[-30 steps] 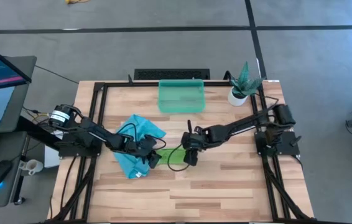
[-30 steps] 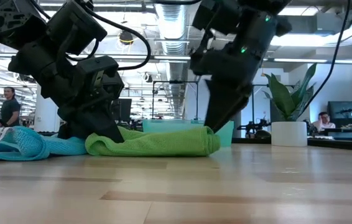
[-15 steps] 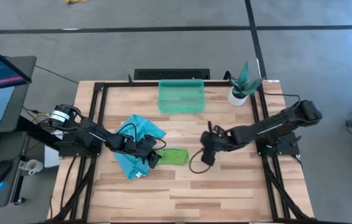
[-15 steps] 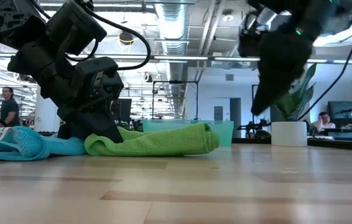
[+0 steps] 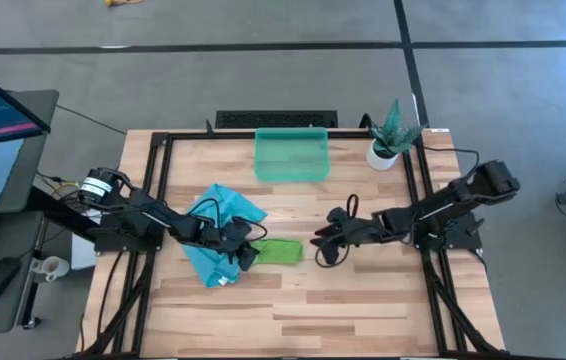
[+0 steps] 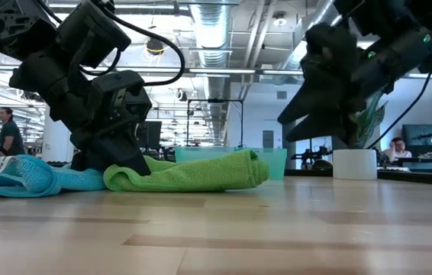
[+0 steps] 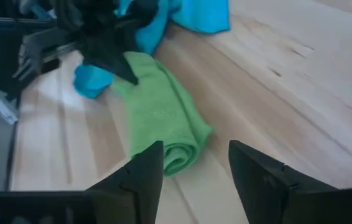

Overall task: Roll microfiber towels into tight, uniform cylinder then place into a basket
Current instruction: Put the rolled green microfiber cloth into the green bin

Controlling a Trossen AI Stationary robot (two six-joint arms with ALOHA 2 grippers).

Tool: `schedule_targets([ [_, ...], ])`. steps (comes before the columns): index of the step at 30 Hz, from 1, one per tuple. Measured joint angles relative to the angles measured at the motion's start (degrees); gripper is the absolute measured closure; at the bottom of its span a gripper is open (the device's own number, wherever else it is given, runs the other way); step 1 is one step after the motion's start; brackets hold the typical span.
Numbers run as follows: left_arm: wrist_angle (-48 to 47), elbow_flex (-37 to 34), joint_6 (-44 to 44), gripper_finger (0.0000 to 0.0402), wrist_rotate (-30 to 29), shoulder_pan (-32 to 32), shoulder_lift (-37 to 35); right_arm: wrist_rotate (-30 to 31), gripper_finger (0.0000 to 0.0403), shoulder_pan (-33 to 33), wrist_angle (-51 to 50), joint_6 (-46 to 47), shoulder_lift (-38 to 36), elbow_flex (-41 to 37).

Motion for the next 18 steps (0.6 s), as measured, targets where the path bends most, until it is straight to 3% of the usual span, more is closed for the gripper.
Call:
schedule_targets([
  [7,0.0,0.0,0.0,0.0370,0.0,0.0,0.0,-0.8,0.0155,-0.2,4.0,3.0,4.5,-0.1],
  [13,0.0,0.0,0.0,0.0370,0.0,0.0,0.0,-4.7,0.0148,-1.4,17.5,6.0,11.1,0.0],
  [18,0.0,0.0,0.0,0.0370,0.0,0.0,0.0,-6.9,0.0148,-1.9,18.8,12.1,15.5,2.0],
])
